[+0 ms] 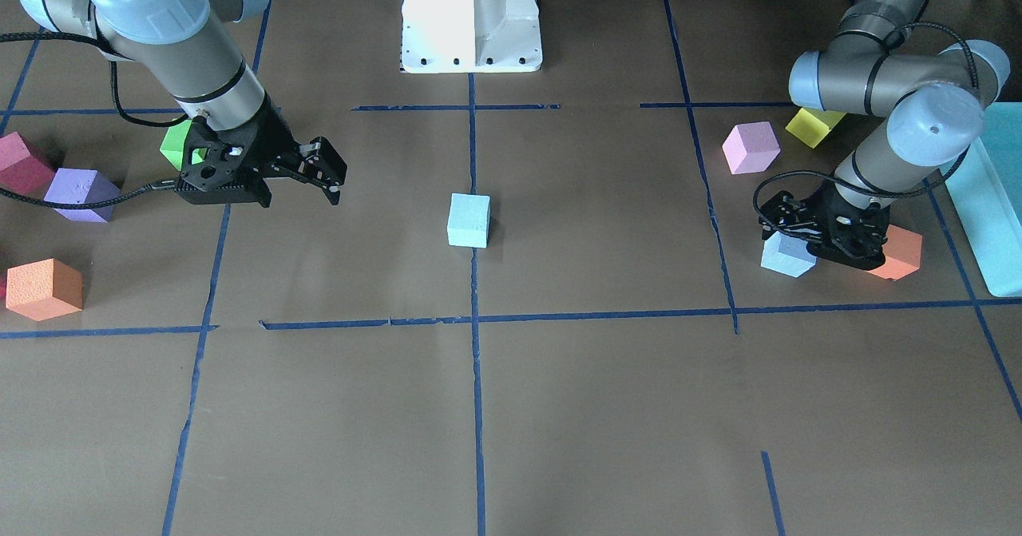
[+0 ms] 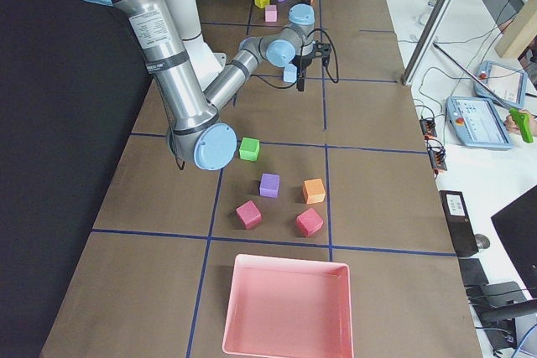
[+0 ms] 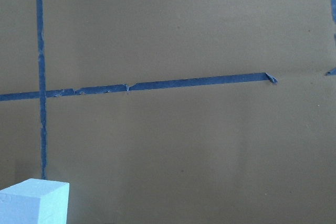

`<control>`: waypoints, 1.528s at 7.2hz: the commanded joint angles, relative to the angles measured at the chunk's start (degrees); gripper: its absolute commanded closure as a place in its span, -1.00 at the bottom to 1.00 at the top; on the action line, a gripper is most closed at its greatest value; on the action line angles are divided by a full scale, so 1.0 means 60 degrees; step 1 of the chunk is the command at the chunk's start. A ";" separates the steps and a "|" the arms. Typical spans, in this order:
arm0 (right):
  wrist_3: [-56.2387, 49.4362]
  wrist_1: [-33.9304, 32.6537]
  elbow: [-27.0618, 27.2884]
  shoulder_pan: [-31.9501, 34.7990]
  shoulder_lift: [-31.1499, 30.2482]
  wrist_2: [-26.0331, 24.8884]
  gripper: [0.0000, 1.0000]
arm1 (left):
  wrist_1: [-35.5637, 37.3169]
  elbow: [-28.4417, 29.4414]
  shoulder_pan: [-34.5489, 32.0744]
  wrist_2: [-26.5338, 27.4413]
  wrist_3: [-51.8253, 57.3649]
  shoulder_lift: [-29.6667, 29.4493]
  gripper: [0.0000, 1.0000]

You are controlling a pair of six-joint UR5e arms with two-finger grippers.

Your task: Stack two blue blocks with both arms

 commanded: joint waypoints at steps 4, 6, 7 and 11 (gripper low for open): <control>0.0015 0.0000 -0.0012 -0.0044 0.0000 -0.0014 -1.00 | -0.0784 0.0781 0.0185 0.0042 -0.0072 -0.0009 -0.95; 0.0015 0.0000 -0.0012 -0.0059 -0.0015 -0.0015 -1.00 | -0.0770 0.0781 0.0200 0.0057 -0.0058 -0.0009 0.03; 0.0015 0.0000 0.0002 -0.0044 0.0000 -0.0015 -1.00 | -0.0755 0.0650 0.0214 0.0057 -0.0304 -0.0038 0.46; -0.1953 -0.0014 0.0911 0.2174 -0.1694 0.1515 -1.00 | 0.0366 0.0546 0.1363 0.0086 -0.4018 -0.2915 0.58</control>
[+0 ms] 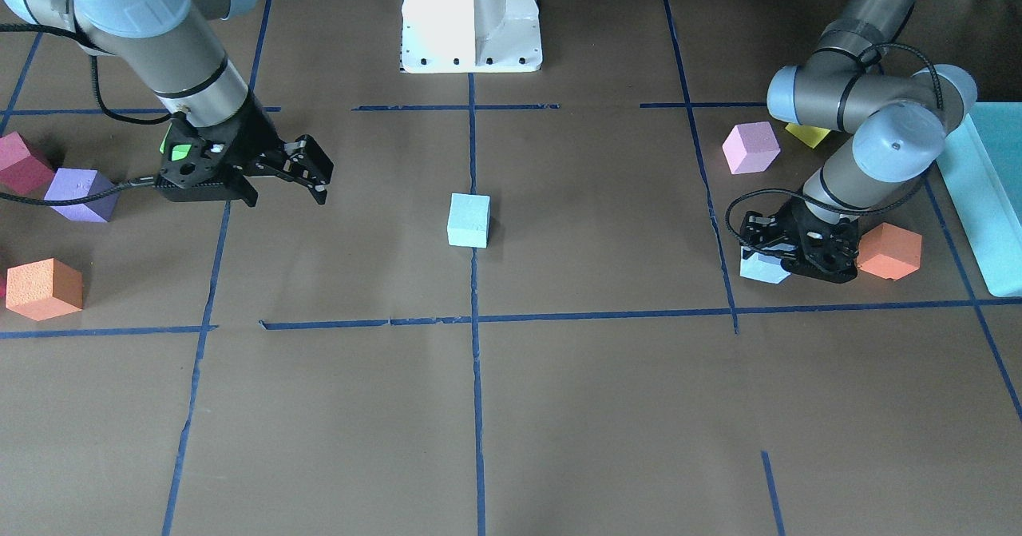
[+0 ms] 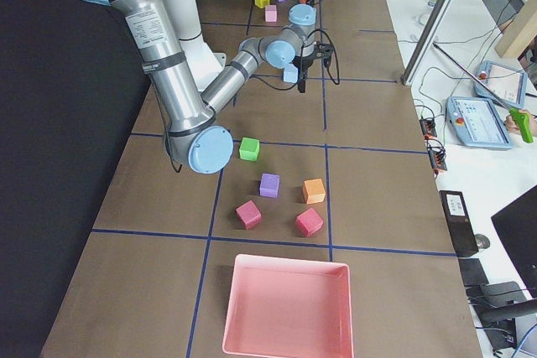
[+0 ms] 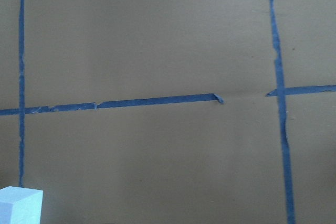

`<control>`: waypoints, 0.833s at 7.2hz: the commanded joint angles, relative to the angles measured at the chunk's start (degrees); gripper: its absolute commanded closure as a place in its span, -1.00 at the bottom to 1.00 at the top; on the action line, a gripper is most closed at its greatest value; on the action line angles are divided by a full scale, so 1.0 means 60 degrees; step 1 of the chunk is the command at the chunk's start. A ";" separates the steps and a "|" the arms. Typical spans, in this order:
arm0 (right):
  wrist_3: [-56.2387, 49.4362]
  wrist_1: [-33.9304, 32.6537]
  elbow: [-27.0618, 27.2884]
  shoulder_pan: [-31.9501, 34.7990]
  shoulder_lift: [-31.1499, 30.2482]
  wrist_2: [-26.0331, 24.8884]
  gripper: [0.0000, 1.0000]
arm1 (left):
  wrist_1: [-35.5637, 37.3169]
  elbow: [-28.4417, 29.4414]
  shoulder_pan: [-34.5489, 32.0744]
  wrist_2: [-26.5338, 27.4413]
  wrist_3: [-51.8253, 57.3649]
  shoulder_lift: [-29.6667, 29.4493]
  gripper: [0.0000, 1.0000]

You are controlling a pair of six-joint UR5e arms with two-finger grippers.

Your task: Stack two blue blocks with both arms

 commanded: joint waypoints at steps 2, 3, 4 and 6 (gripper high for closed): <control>-0.2624 -0.0017 0.0084 0.1864 -0.1372 0.1305 -1.00 | 0.1958 0.0195 0.2153 0.1225 -0.2282 -0.3028 0.57; -0.2644 -0.0017 0.0083 0.1881 -0.1476 0.1291 -1.00 | 0.2383 0.0733 0.2450 0.1495 -0.2520 -0.3966 0.56; -0.2644 -0.0002 0.0098 0.1881 -0.1608 0.1248 -1.00 | 0.2475 0.1246 0.2511 0.1526 -0.2537 -0.4555 0.56; -0.2644 -0.0002 0.0069 0.1866 -0.1639 0.1218 -1.00 | 0.2505 0.1354 0.2512 0.1862 -0.2537 -0.4751 0.55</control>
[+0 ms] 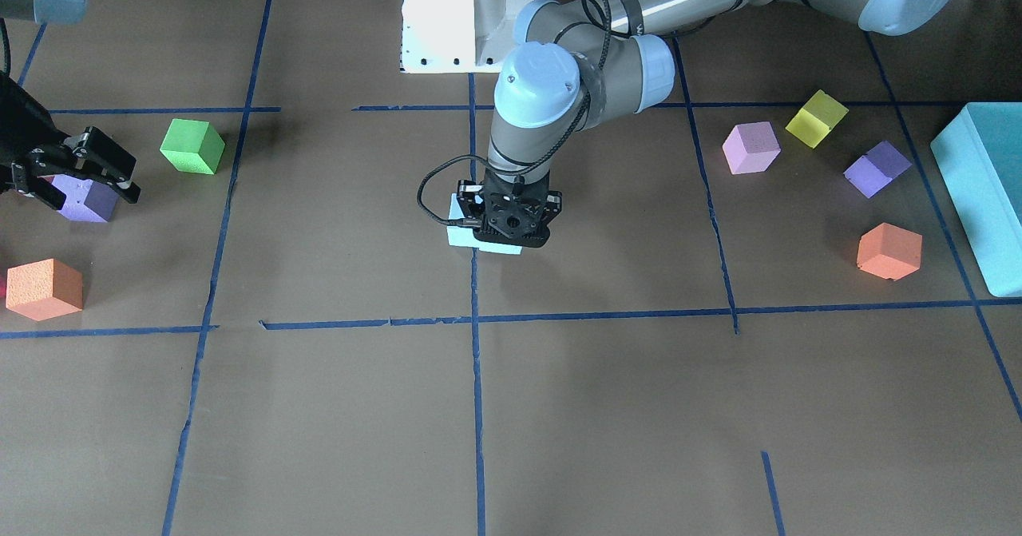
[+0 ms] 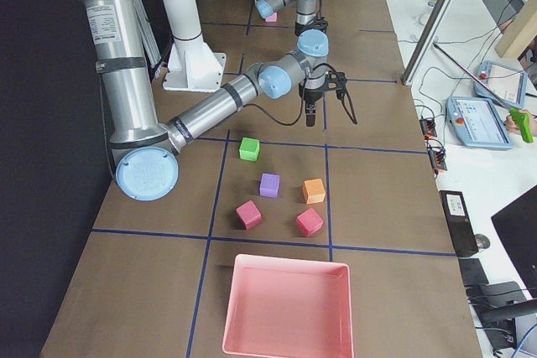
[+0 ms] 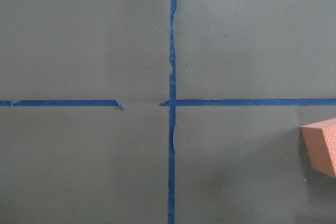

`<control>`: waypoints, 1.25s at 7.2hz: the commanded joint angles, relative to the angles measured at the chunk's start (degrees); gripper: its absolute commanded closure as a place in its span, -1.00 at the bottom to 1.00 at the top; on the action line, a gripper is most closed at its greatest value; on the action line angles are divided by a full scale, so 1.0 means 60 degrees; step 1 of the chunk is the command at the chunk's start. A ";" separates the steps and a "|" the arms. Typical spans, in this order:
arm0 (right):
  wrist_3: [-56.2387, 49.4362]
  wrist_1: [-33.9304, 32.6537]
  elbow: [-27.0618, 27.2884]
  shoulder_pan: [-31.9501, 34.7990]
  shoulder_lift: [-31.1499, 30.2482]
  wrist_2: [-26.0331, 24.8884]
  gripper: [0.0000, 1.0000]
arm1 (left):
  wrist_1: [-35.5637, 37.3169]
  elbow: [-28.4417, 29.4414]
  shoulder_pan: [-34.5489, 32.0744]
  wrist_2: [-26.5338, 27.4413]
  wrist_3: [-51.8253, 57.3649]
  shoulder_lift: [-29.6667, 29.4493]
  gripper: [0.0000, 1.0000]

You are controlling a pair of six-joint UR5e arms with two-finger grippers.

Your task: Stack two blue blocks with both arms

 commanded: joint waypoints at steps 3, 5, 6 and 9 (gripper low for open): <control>0.0003 0.0002 0.0030 0.0005 -0.0019 -0.0003 -1.00 | 0.0055 0.0071 0.0159 0.0176 -0.0325 -0.0196 0.53; 0.0003 0.0002 0.0016 -0.0009 -0.0034 -0.0003 -1.00 | 0.0098 0.0056 0.0350 0.0190 -0.0589 -0.0196 0.49; 0.0003 0.0002 0.0016 0.0005 -0.0034 -0.0003 -1.00 | 0.0186 0.0041 0.0424 0.0234 -0.0649 -0.0182 0.49; 0.0003 0.0002 0.0001 -0.0009 -0.0019 -0.0003 -1.00 | 0.0494 -0.0046 0.0629 0.0542 -0.0869 -0.0328 0.49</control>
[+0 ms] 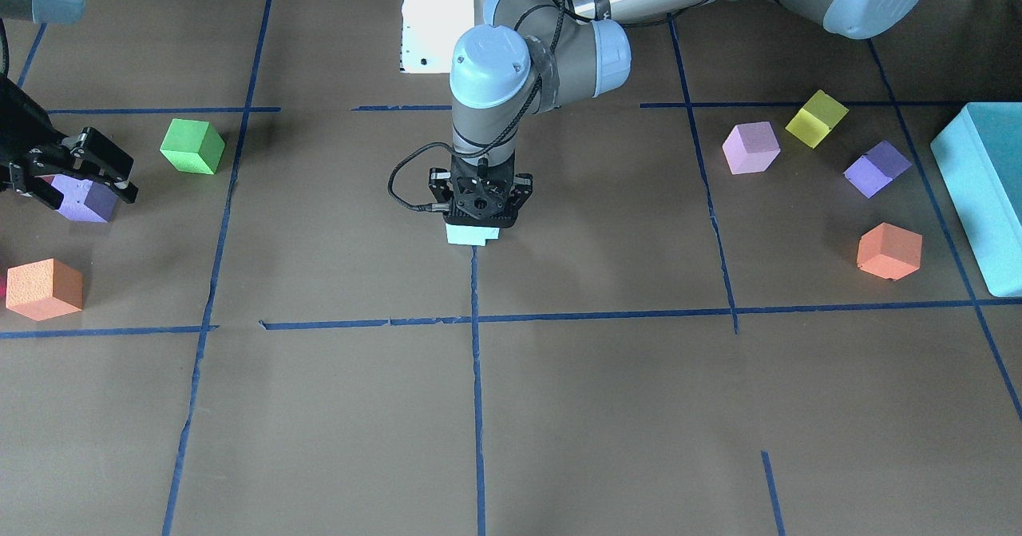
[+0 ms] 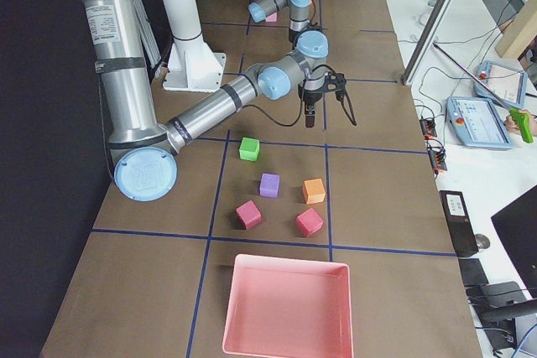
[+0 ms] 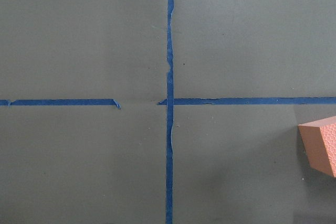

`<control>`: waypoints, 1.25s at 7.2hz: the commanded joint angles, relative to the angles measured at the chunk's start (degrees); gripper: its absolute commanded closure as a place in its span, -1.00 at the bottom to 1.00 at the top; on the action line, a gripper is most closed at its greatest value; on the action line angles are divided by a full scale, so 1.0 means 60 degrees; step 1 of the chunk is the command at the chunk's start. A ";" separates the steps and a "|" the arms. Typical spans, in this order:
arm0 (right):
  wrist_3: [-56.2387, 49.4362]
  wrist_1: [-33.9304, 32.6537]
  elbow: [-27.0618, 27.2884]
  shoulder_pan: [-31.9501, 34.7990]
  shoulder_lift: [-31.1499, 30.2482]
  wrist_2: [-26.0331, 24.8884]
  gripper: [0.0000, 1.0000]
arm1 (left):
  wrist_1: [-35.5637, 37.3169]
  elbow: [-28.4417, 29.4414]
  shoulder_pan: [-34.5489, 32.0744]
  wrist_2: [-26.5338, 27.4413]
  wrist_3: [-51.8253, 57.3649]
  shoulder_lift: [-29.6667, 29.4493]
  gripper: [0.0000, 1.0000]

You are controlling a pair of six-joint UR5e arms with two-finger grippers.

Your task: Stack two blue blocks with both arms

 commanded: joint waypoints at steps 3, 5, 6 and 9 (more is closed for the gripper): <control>0.0000 0.0015 0.0009 -0.0005 0.0006 0.0000 -1.00 | 0.0042 -0.0112 0.0033 0.0072 -0.0031 -0.0159 0.49; 0.0000 0.0000 -0.0005 -0.0005 0.0006 0.0000 -1.00 | 0.0056 -0.0113 0.0076 0.0072 -0.0045 -0.0086 0.46; 0.0000 0.0000 -0.0020 -0.0005 -0.0008 0.0000 -1.00 | 0.0056 -0.0098 0.0222 0.0072 -0.0075 -0.0056 0.43; 0.0000 0.0000 -0.0035 -0.0005 -0.0008 0.0000 -1.00 | 0.0056 -0.0113 0.0238 0.0072 -0.0104 -0.0100 0.40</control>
